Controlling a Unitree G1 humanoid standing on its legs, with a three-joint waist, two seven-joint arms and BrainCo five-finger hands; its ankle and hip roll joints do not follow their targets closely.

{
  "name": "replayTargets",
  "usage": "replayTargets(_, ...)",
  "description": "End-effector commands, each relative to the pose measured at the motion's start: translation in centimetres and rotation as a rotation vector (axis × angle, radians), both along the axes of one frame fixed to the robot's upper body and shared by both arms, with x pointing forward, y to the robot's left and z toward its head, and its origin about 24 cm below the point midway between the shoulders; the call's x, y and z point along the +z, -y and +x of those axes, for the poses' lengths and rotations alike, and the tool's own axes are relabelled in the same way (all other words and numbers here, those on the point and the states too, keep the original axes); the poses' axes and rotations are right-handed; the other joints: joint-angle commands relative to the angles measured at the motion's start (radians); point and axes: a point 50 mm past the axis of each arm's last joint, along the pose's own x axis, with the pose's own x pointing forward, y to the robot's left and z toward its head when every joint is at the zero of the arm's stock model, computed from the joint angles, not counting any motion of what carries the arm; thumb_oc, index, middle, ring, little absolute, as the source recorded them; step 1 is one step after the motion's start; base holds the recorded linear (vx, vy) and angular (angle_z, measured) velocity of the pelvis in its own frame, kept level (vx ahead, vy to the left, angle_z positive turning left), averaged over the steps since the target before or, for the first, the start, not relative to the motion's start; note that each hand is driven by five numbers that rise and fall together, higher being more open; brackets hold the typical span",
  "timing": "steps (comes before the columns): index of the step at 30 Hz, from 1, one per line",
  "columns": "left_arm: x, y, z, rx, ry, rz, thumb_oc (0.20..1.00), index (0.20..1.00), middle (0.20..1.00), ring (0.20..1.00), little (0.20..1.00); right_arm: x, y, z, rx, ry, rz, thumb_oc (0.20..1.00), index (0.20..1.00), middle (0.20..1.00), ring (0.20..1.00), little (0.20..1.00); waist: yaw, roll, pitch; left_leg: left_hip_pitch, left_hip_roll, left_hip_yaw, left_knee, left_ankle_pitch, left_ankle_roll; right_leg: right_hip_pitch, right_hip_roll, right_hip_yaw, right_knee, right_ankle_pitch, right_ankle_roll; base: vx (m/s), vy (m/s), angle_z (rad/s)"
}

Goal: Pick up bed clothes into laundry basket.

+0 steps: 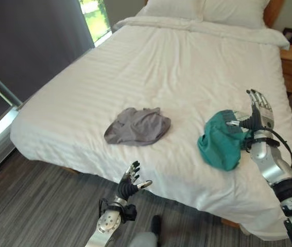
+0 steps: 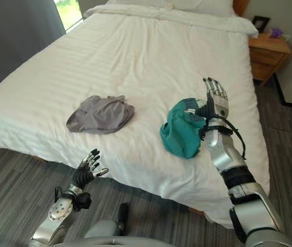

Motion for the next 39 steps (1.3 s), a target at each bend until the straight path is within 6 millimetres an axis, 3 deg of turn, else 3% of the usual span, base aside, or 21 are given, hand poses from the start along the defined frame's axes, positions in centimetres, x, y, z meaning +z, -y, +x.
replayTargets(1,2.4,0.9,2.0,-0.031,0.136,-0.053,1.0,1.0,1.0,1.0,1.0,4.4,0.6,1.2,-0.011,0.112,-0.025,1.0,1.0,1.0,1.0,1.0,0.029,0.019,0.036,0.048,0.167,0.025,0.014,-0.009,-0.186,-0.114,-0.069,-0.028,0.011,0.085,0.068,-0.02,0.006,0.13)
replayTargets(3,2.3,0.9,2.2,-0.022,0.131,-0.066,1.0,1.0,1.0,1.0,1.0,3.4,0.8,1.7,-0.038,0.063,0.005,1.0,1.0,1.0,1.0,1.0,0.033,0.022,0.052,0.011,0.172,0.02,0.014,0.002,-0.194,-0.143,-0.067,-0.034,0.011,0.088,0.069,-0.06,0.003,0.14)
replayTargets(5,2.2,0.8,2.6,-0.002,0.132,-0.06,1.0,1.0,1.0,1.0,1.0,0.7,0.9,2.0,-0.068,-0.064,0.018,1.0,1.0,1.0,1.0,1.0,0.033,0.025,0.068,-0.034,0.177,0.013,0.014,0.012,-0.2,-0.172,-0.066,-0.042,0.011,0.087,0.069,-0.05,-0.014,0.16)
replayTargets(6,2.2,0.8,2.6,0.0,0.132,-0.06,1.0,1.0,1.0,1.0,1.0,0.7,0.9,2.0,-0.067,-0.063,0.017,1.0,1.0,1.0,1.0,1.0,0.031,0.025,0.065,-0.038,0.177,0.012,0.014,0.012,-0.201,-0.175,-0.065,-0.043,0.011,0.087,0.068,0.0,-0.008,0.15)
replayTargets(8,2.1,0.7,2.9,0.014,0.131,-0.036,1.0,1.0,1.0,1.0,1.0,-1.6,0.6,1.7,-0.059,-0.162,-0.011,1.0,1.0,1.0,1.0,1.0,0.028,0.029,0.071,-0.047,0.177,0.012,0.014,0.014,-0.2,-0.176,-0.066,-0.045,0.011,0.083,0.067,0.01,0.002,0.15)
replayTargets(13,3.1,0.3,4.2,0.026,0.194,0.056,1.0,1.0,1.0,1.0,1.0,-4.8,1.3,0.2,-0.071,-0.276,-0.044,1.0,1.0,1.0,1.0,1.0,0.006,0.031,0.06,-0.03,0.166,0.02,0.014,0.006,-0.189,-0.16,-0.078,-0.04,0.011,0.076,0.072,0.05,0.028,0.04)
replayTargets(14,3.7,-0.1,4.7,0.027,0.222,0.097,1.0,1.0,1.0,1.0,1.0,-5.7,2.6,-0.6,-0.095,-0.317,-0.022,0.401,0.401,0.401,0.401,0.401,-0.013,0.025,0.052,-0.006,0.157,0.031,0.014,-0.012,-0.183,-0.146,-0.09,-0.031,0.011,0.072,0.079,0.06,0.051,0.01)
replayTargets(15,3.7,0.0,4.7,0.027,0.223,0.096,1.0,1.0,1.0,1.0,1.0,-5.6,2.6,-0.6,-0.096,-0.316,-0.022,0.2,0.2,0.2,0.2,0.2,-0.012,0.026,0.051,-0.009,0.157,0.031,0.014,-0.008,-0.181,-0.149,-0.09,-0.03,0.011,0.077,0.079,0.05,0.039,-0.12)
replayTargets(16,3.7,0.0,4.7,0.026,0.223,0.096,1.0,1.0,1.0,1.0,1.0,-5.6,2.6,-0.6,-0.096,-0.316,-0.022,0.2,0.2,0.2,0.2,0.2,-0.011,0.026,0.05,-0.011,0.157,0.031,0.014,-0.007,-0.18,-0.15,-0.09,-0.03,0.011,0.078,0.079,0.06,0.073,-0.18)
replayTargets(17,5.0,-0.9,5.5,0.04,0.286,0.175,1.0,1.0,1.0,1.0,1.0,-4.4,5.1,-1.7,-0.121,-0.293,-0.046,0.2,0.2,0.2,0.2,0.2,-0.048,0.016,0.033,0.024,0.145,0.053,0.014,-0.036,-0.171,-0.136,-0.106,-0.015,0.011,0.079,0.093,0.06,0.073,-0.24)
replayTargets(18,5.0,-0.8,5.5,0.039,0.287,0.175,1.0,1.0,1.0,1.0,1.0,-4.4,5.1,-1.7,-0.123,-0.293,-0.046,0.2,0.2,0.2,0.2,0.2,-0.045,0.017,0.034,0.021,0.145,0.053,0.014,-0.031,-0.169,-0.139,-0.107,-0.014,0.011,0.084,0.093,0.11,0.121,-0.15)
replayTargets(22,9.6,-3.5,8.5,0.099,0.464,0.425,1.0,1.0,1.0,1.0,1.0,2.3,9.7,-4.2,-0.161,-0.099,-0.108,0.2,0.2,0.2,0.2,0.2,-0.132,0.011,-0.009,0.102,0.129,0.101,0.014,-0.089,-0.151,-0.111,-0.136,0.016,0.011,0.1,0.118,0.09,0.104,-0.29)
replayTargets(23,9.6,-3.4,8.6,0.097,0.466,0.425,1.0,1.0,1.0,1.0,1.0,2.4,9.8,-4.3,-0.164,-0.098,-0.107,0.2,0.2,0.2,0.2,0.2,-0.129,0.011,-0.007,0.1,0.128,0.102,0.014,-0.084,-0.149,-0.113,-0.137,0.017,0.011,0.105,0.117,0.11,0.088,-0.22)
replayTargets(24,11.4,-4.7,10.3,0.154,0.512,0.541,1.0,1.0,1.0,1.0,1.0,5.5,11.4,-4.8,-0.201,-0.016,-0.135,0.2,0.2,0.2,0.2,0.2,-0.155,0.007,-0.021,0.128,0.124,0.119,0.014,-0.106,-0.142,-0.103,-0.147,0.028,0.011,0.111,0.127,0.07,0.074,-0.34)
replayTargets(26,12.2,-5.2,11.1,0.187,0.527,0.585,1.0,1.0,1.0,1.0,1.0,6.5,11.9,-5.0,-0.214,0.011,-0.141,0.2,0.2,0.2,0.2,0.2,-0.163,0.007,-0.022,0.135,0.122,0.128,0.014,-0.106,-0.139,-0.105,-0.149,0.034,0.011,0.119,0.128,0.05,0.063,-0.34)
replayTargets(30,14.9,-8.8,14.8,0.339,0.49,0.911,1.0,1.0,1.0,1.0,1.0,12.4,13.0,-6.4,-0.234,0.179,-0.193,0.2,0.2,0.2,0.2,0.2,-0.233,0.0,-0.041,0.173,0.116,0.173,0.014,-0.132,-0.137,-0.106,-0.159,0.061,0.011,0.136,0.141,0.06,0.082,-0.3)
replayTargets(34,14.7,-12.2,15.3,0.428,0.364,1.146,1.0,1.0,1.0,1.0,1.0,15.3,13.2,-9.0,-0.229,0.291,-0.265,0.2,0.2,0.2,0.2,0.2,-0.277,-0.008,-0.047,0.183,0.114,0.202,0.014,-0.145,-0.135,-0.12,-0.164,0.079,0.011,0.153,0.141,0.04,0.065,-0.26)
replayTargets(39,13.0,-15.7,14.4,0.498,0.165,1.274,1.0,1.0,1.0,1.0,1.0,15.5,13.8,-11.1,-0.227,0.326,-0.247,0.2,0.2,0.2,0.2,0.2,-0.307,-0.023,-0.043,0.162,0.112,0.229,0.014,-0.141,-0.129,-0.16,-0.172,0.085,0.011,0.179,0.141,-0.01,0.043,-0.22)
